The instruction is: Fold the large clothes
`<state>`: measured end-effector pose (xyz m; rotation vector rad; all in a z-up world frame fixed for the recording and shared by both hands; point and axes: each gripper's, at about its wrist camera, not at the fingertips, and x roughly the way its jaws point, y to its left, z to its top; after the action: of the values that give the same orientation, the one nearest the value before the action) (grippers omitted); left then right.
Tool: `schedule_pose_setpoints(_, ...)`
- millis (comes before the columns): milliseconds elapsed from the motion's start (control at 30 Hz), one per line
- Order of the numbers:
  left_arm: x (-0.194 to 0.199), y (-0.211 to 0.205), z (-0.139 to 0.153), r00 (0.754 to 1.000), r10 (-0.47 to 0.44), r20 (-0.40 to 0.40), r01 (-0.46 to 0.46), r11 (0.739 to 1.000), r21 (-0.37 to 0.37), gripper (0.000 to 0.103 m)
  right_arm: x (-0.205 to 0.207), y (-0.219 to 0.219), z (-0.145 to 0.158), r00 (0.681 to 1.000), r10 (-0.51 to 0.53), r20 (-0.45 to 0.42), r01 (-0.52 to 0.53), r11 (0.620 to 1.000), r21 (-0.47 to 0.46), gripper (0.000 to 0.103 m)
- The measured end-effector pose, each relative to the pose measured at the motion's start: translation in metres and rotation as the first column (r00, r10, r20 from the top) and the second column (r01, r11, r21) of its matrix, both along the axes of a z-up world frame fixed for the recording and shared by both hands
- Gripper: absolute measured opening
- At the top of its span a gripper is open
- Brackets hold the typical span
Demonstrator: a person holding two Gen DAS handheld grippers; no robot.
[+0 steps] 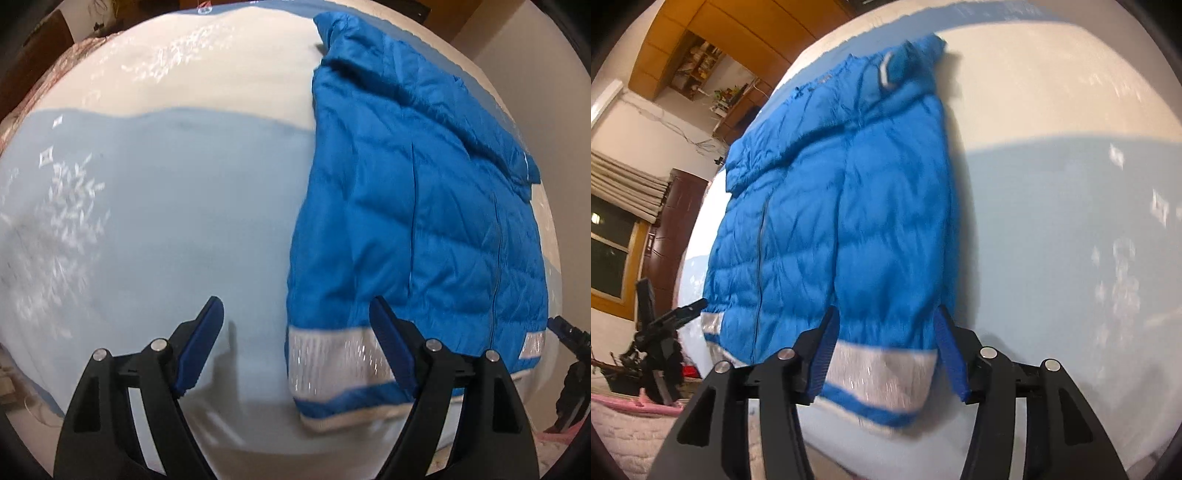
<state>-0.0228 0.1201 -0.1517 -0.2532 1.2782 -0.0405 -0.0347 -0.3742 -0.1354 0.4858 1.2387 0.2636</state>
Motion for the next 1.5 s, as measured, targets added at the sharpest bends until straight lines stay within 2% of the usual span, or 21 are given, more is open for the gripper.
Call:
schedule_pose_setpoints(233,-0.013,-0.012,-0.009,1.0,-0.002,-0.004,0.002,0.999,-0.033,0.08,-0.03,-0.003,-0.012,1.0,-0.021,-0.02,0.022,0.998,0.062,0.055)
schedule_pose_setpoints(533,-0.014,-0.019,-0.025,1.0,-0.009,-0.029,0.007,0.997,-0.075,0.079,-0.036,0.005,-0.036,0.999,-0.006,-0.053,0.012,0.994,0.113,0.058)
schedule_pose_setpoints(633,-0.011,-0.022,-0.024,1.0,-0.016,-0.025,0.014,0.995,-0.095,0.068,-0.031,0.012,-0.041,0.999,0.003,-0.052,0.003,0.995,0.102,0.055)
schedule_pose_setpoints(700,-0.011,-0.024,-0.024,1.0,-0.02,-0.023,0.018,0.994,-0.107,0.059,-0.029,0.014,-0.04,0.999,0.005,-0.051,0.0,0.995,0.097,0.047)
schedule_pose_setpoints(733,-0.01,-0.026,-0.024,0.999,-0.026,-0.022,0.023,0.994,-0.107,0.056,-0.028,0.014,-0.04,0.999,0.008,-0.048,-0.003,0.995,0.097,0.037)
schedule_pose_setpoints(800,-0.011,-0.029,-0.022,0.999,-0.038,-0.011,0.037,0.994,-0.106,0.042,-0.027,0.014,-0.041,0.999,0.01,-0.044,-0.005,0.994,0.105,0.027)
schedule_pose_setpoints(833,-0.012,-0.03,-0.022,0.999,-0.041,-0.008,0.04,0.993,-0.108,0.038,-0.027,0.014,-0.04,0.999,0.012,-0.039,-0.007,0.993,0.115,0.022)
schedule_pose_setpoints(900,-0.01,-0.035,-0.018,0.999,-0.043,0.0,0.043,0.995,-0.092,0.021,-0.027,0.014,-0.038,0.999,0.016,-0.03,-0.012,0.993,0.121,0.018)
schedule_pose_setpoints(933,-0.011,-0.035,-0.017,0.999,-0.043,0.004,0.043,0.995,-0.089,0.017,-0.029,0.015,-0.036,0.999,0.024,-0.021,-0.022,0.992,0.12,0.015)
schedule_pose_setpoints(1033,-0.018,-0.025,-0.009,1.0,-0.027,0.017,0.029,0.991,-0.131,0.014,-0.033,0.014,-0.029,0.999,0.04,-0.002,-0.039,0.991,0.124,0.013)
schedule_pose_setpoints(1133,-0.026,-0.023,-0.005,0.999,-0.037,0.017,0.039,0.99,-0.138,0.013,-0.039,0.009,-0.025,0.999,0.051,0.001,-0.051,0.988,0.147,0.012)
schedule_pose_setpoints(1367,-0.056,-0.02,-0.011,0.995,-0.084,-0.045,0.076,0.986,-0.15,0.013,-0.061,0.002,-0.025,0.995,0.09,-0.049,-0.081,0.984,0.162,0.012)
schedule_pose_setpoints(1500,-0.047,-0.013,-0.005,0.998,-0.053,-0.027,0.046,0.975,-0.216,0.011,-0.061,-0.007,-0.026,0.996,0.06,-0.063,-0.046,0.978,0.201,0.011)
